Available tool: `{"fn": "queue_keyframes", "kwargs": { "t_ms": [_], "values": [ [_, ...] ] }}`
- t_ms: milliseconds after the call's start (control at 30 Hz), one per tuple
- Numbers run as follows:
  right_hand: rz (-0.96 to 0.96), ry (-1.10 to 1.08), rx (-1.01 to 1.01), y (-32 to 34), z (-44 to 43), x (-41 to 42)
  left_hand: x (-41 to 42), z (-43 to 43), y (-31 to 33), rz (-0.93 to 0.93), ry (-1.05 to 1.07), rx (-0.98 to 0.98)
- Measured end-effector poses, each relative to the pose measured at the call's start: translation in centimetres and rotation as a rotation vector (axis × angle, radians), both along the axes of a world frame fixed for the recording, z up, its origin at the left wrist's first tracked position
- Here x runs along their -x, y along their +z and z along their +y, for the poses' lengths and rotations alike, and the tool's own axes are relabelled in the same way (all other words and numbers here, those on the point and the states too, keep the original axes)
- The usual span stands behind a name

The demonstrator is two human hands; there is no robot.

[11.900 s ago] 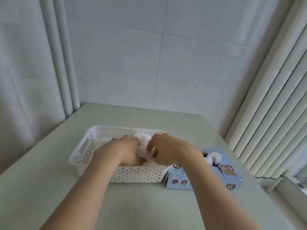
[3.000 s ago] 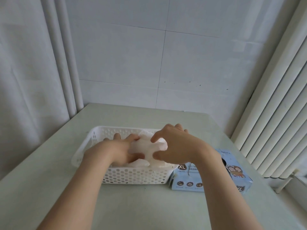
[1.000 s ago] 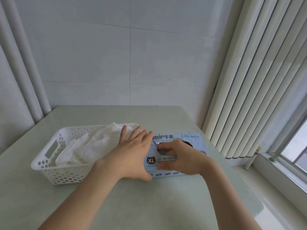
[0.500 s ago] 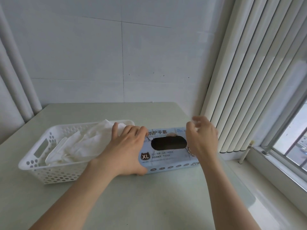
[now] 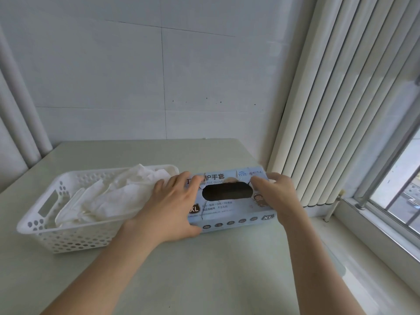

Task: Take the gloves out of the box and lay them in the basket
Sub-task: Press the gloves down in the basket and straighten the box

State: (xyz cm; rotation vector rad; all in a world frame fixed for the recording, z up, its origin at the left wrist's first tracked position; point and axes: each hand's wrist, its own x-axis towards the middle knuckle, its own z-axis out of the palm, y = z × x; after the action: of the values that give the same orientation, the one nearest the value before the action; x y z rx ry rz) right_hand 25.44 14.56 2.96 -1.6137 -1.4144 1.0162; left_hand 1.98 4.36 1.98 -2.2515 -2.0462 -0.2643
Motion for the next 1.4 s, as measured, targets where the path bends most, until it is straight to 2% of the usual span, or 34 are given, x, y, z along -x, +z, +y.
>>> {"fn": "queue_keyframes", "kwargs": {
  "t_ms": [133,300,467,667,767,900,1033,1267,1400],
  "values": [
    [0.142,-0.085,-0.163,-0.2,0.2,-0.4,-0.2,0.0,0.2,-0.065,-0.005,-0.011],
    [0.313,-0.141,-0.273,-0.7,0.5,-0.2,-0.4,0.3,0.1,-0.138,0.001,-0.144],
    [0.375,-0.166,-0.363,-1.4,0.6,-0.4,0.0,0.5,-0.1,-0.084,-0.024,-0.286],
    [0.257,-0.159,-0.492,-2.4,0.7,0.2,-0.1,0.6,-0.2,-0.05,-0.057,-0.36],
    [0.198,-0.161,-0.478,-2.2,0.5,0.5,0.0,0.8,-0.5,-0.078,-0.059,-0.365],
    [0.097,-0.16,-0.331,-2.1,0.9,0.4,0.6,0.8,-0.5,-0.122,0.003,-0.192],
    [-0.04,-0.114,-0.219,-2.6,1.6,0.6,0.8,0.6,0.0,-0.024,0.074,-0.004],
    [-0.184,-0.055,-0.24,-4.0,2.3,0.9,0.7,0.5,0.1,0.02,0.054,0.028],
    [-0.271,-0.086,-0.349,-3.8,1.6,1.9,0.9,0.8,-0.2,0.032,0.038,-0.015]
  ]
}}
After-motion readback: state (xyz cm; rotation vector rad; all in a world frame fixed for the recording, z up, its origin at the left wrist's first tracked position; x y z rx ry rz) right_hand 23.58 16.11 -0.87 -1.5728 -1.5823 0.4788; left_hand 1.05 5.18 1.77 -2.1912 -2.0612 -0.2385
